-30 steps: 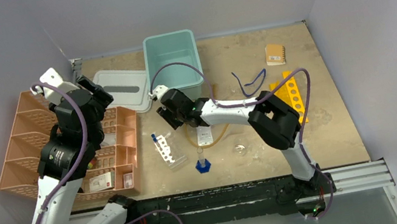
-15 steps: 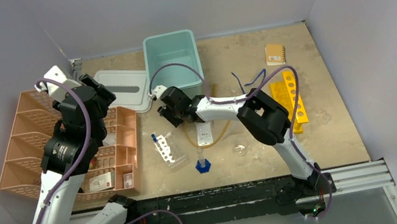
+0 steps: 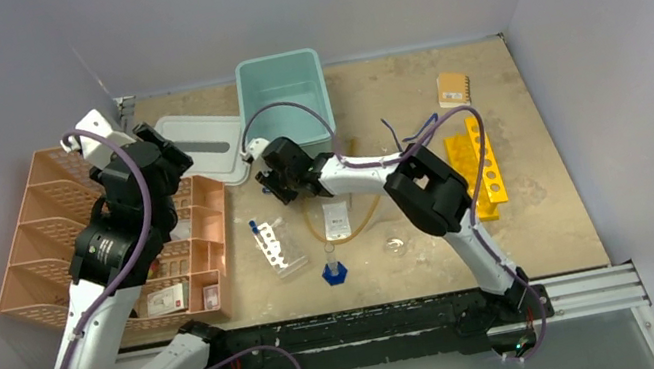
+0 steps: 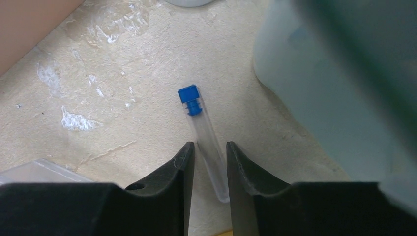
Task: Organize the chemistry lab equipment
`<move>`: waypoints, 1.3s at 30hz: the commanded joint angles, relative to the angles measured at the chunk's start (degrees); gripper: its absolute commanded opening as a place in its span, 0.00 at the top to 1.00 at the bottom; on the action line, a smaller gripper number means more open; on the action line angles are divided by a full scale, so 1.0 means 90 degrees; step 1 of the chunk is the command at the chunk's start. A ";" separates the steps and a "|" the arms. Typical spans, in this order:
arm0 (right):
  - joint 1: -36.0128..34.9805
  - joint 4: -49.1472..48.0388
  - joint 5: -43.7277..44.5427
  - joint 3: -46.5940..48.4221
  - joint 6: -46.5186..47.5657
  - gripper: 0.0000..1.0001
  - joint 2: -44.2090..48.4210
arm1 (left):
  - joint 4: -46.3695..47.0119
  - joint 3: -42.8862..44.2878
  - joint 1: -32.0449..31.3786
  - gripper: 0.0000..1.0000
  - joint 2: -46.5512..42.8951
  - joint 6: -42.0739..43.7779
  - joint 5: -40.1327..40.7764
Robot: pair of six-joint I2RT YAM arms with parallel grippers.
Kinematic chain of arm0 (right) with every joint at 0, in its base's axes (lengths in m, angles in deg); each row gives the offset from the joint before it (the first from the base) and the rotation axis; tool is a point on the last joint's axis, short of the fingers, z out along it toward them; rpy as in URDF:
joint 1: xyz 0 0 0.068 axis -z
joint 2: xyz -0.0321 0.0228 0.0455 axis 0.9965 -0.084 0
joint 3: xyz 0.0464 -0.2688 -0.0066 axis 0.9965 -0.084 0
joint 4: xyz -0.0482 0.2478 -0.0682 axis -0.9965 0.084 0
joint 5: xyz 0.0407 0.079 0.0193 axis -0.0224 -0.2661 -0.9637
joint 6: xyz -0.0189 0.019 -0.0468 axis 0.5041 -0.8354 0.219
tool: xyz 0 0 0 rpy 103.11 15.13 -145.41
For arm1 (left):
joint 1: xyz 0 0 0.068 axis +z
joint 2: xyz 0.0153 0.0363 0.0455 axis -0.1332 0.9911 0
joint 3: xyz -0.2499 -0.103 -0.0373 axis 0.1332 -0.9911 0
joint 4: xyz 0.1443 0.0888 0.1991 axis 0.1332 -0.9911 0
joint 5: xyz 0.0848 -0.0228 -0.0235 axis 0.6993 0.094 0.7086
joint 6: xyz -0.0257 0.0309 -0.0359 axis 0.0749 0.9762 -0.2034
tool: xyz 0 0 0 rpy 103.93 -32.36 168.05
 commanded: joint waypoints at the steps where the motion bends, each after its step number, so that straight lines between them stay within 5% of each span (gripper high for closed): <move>1: 0.0027 0.0186 -0.0354 0.0289 0.0339 0.67 -0.0279 | 0.0075 0.0008 0.0015 0.39 -0.0053 -0.0123 -0.0072; 6: 0.0026 0.0851 -0.0425 0.0947 0.0527 0.74 -0.0741 | 0.0139 -0.0256 0.0015 0.40 -0.0101 -0.0269 -0.0059; 14: 0.0026 0.0319 -0.0114 0.0347 0.0482 0.96 -0.0204 | 0.0267 -0.0330 0.0015 0.40 -0.0180 -0.0313 -0.0056; 26: 0.0026 -0.0163 -0.1053 -0.0274 -0.0482 0.97 0.1984 | 0.0299 -0.0473 0.0015 0.38 -0.0394 -0.0522 -0.0550; 32: 0.0035 -0.0668 -0.1348 -0.0537 -0.1582 0.97 0.3112 | 0.0676 -0.0715 0.0015 0.37 -0.0494 -0.0534 -0.1662; 39: 0.0128 -0.1185 -0.1344 -0.0505 -0.3259 0.97 0.3989 | 0.2278 -0.1512 0.0016 0.37 -0.0700 -0.0564 -0.4285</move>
